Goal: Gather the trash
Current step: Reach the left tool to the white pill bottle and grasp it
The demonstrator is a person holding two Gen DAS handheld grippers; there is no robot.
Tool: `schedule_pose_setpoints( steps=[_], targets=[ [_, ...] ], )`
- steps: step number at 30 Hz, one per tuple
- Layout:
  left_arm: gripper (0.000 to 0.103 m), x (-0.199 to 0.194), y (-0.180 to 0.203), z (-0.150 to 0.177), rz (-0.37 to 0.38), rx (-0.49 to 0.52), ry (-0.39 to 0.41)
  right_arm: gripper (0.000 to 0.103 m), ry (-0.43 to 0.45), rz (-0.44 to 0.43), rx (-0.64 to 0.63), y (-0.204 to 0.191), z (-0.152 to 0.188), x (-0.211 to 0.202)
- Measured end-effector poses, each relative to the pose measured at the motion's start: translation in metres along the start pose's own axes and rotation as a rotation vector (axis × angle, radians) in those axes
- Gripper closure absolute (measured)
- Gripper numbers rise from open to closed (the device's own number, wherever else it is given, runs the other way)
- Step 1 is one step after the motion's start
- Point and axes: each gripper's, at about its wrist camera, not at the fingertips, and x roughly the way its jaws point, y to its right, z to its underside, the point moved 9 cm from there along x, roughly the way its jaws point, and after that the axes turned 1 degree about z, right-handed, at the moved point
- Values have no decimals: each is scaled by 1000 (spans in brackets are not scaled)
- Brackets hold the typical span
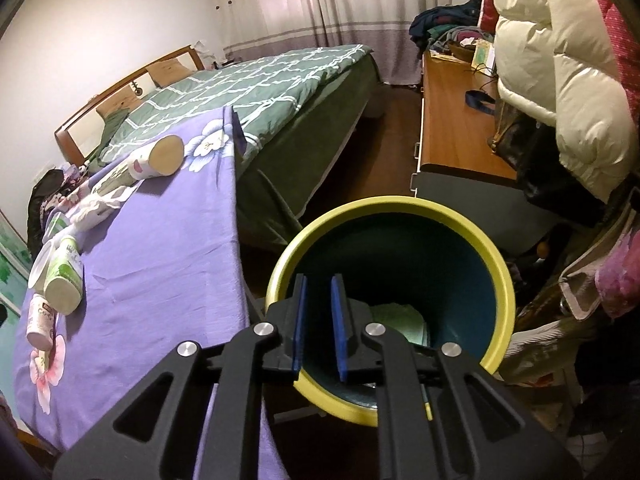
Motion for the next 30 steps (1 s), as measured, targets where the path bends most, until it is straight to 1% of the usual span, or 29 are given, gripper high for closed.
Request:
schedule_pose_setpoints(
  steps=[5, 7, 13, 17, 20, 23, 27, 30],
  targets=[
    [11, 21, 2, 14, 6, -34, -60, 87, -2, -6, -2, -1, 1, 0],
    [20, 30, 0, 17, -5, -47, -76, 87, -2, -7, -2, -1, 1, 0],
    [29, 52, -1, 27, -19, -67, -126, 86, -6, -9, -3, -2, 2, 1],
    [32, 59, 2, 30, -25, -66, -134, 86, -10, -15, -5, -5, 2, 2],
    [38, 64, 2, 31, -33, -67, -142, 86, -12, -21, -10, -8, 3, 3],
    [49, 66, 4, 33, -27, -58, -146, 86, -13, -25, -9, -8, 3, 4],
    [52, 61, 8, 34, -19, -13, -133, 86, -12, -25, -8, -8, 3, 4],
    [53, 50, 10, 32, 2, 20, -115, 86, -13, -25, -8, -7, 3, 4]
  ],
)
